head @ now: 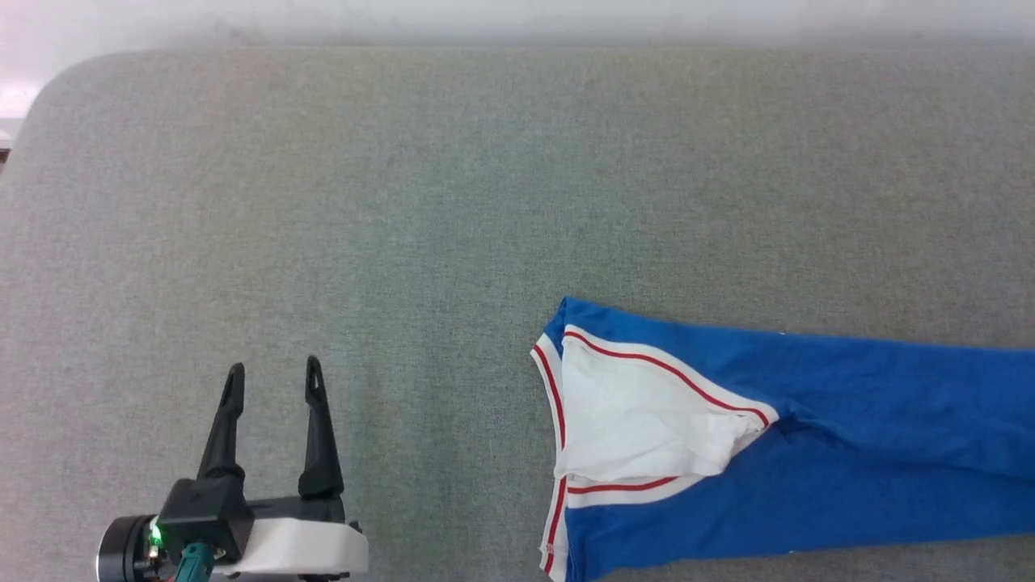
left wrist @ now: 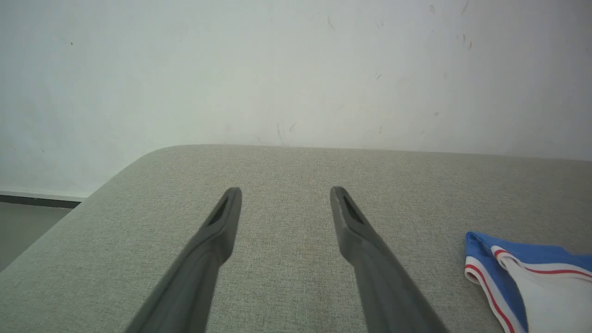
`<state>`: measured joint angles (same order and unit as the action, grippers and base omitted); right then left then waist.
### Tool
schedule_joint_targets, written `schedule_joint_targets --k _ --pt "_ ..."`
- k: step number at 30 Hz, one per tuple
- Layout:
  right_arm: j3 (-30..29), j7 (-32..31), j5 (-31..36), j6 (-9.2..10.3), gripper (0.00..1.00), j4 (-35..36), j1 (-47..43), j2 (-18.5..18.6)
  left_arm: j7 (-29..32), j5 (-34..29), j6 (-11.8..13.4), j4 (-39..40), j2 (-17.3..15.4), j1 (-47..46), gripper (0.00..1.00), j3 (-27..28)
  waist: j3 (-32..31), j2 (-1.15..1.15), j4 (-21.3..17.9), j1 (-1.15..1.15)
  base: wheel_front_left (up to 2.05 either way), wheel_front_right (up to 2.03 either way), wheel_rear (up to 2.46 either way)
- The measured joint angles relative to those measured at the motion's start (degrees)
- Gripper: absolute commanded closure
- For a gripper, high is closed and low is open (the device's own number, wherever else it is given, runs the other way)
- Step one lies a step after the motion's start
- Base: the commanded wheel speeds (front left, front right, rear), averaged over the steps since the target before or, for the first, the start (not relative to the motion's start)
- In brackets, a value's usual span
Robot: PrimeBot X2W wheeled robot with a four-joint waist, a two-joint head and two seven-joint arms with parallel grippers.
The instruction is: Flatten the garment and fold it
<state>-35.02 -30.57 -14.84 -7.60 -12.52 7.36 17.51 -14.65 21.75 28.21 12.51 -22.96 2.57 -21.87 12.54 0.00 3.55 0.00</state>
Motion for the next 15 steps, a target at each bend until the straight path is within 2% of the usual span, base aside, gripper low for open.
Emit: schedule_joint_targets --k 4,10,15 --pt "6.79 -1.43 -3.07 0.01 1.00 2.59 -0.51 -3.07 0.00 0.53 -0.49 -0.63 0.09 0.66 0.00 -0.15 -0.95 0.00 -0.06 0.00 0.00 0.00 0.00" --pt "19.33 -7.81 -12.93 0.05 1.00 12.89 -1.91 -10.95 -0.01 1.08 -0.86 -0.91 0.37 0.86 0.00 -0.31 -1.43 0.00 -0.41 0.00 0.00 0.00 0.00" --pt "29.33 -12.51 -17.37 0.05 1.00 20.60 -2.00 -13.08 -0.01 1.49 -1.05 -1.15 1.15 0.77 0.00 -0.59 -1.06 0.00 -0.20 0.00 0.00 0.00 0.00"
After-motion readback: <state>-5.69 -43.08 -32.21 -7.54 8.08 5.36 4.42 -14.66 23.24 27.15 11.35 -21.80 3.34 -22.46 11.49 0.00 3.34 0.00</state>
